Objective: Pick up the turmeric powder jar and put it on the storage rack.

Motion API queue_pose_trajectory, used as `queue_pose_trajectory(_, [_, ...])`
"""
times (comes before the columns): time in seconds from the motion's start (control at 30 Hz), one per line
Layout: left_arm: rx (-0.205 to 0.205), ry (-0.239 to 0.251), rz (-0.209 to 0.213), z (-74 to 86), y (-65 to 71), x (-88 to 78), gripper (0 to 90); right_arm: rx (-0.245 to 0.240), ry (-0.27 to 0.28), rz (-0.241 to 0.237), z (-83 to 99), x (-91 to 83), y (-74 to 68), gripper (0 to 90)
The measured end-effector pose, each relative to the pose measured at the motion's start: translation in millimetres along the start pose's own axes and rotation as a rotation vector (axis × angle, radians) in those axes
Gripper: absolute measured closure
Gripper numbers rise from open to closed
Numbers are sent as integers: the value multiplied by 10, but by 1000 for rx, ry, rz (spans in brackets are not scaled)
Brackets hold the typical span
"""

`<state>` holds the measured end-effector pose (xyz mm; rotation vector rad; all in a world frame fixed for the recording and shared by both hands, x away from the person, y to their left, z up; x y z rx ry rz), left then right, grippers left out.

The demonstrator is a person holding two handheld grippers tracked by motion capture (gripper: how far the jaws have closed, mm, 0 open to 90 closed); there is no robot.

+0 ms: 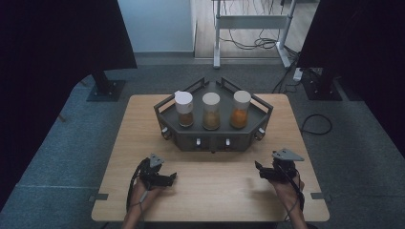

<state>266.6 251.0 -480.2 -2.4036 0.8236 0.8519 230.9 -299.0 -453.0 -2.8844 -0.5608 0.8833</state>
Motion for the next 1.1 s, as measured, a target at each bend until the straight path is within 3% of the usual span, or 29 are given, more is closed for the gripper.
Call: queue_pose_trajectory(1.1, [-2, -1, -2, 0, 4, -1, 34, -12, -101, 58, 171, 286, -3, 143])
Point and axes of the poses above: each handheld gripper's, and its own axes: x roughly forward along the jaws, z roughly out of its underside, y roughly to its right, the point moved 2 cm from there along x, roughly forward along the jaws, and after that the axes turned 15 degrees about x, right-handed, at the moved point
